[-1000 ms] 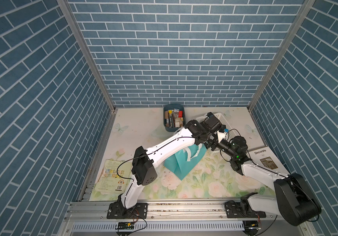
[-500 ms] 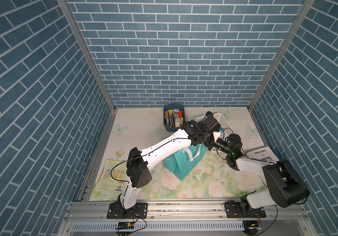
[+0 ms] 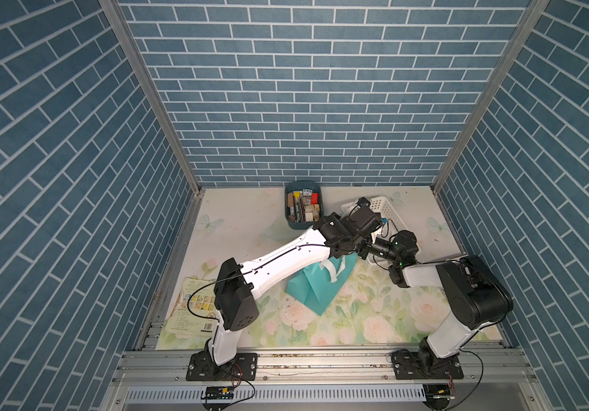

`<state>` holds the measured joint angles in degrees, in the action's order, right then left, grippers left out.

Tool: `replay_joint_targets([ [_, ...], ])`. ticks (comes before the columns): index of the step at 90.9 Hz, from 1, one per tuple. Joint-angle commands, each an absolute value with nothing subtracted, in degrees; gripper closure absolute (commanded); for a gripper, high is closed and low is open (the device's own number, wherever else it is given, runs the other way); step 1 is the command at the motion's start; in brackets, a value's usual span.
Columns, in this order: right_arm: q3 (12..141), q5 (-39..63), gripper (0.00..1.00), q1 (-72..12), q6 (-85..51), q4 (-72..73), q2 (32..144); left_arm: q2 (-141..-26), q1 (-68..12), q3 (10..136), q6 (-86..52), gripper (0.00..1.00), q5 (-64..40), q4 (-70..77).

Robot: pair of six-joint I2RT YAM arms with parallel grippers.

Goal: Place the ice pack in the delivery bag
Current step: Seal the delivery bag at the center of the board.

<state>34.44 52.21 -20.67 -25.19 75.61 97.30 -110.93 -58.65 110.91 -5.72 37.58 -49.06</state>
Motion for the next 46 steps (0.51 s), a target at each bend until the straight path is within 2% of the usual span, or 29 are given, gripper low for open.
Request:
replay_joint_targets([
  [1,38.2,56.4,0.88,-20.5,-27.8,74.7,98.9,-108.0,-59.7,109.2,-5.8,1.00,36.1,-46.1],
  [7,41.2,56.8,0.97,-20.6,-25.5,67.7,99.8,-107.4,-59.8,108.1,-5.5,1.00,35.1,-45.1],
  [12,43.4,56.4,0.99,-20.6,-24.1,63.2,100.6,-107.3,-59.9,107.5,-5.3,1.00,34.5,-44.6],
  [27,47.4,55.2,1.00,-20.5,-21.3,52.9,102.3,-107.4,-60.4,106.3,-4.7,1.00,33.3,-43.4],
  [46,51.7,57.2,0.96,-20.5,-21.7,47.4,103.5,-108.1,-60.4,104.8,-4.5,1.00,32.8,-42.8],
])
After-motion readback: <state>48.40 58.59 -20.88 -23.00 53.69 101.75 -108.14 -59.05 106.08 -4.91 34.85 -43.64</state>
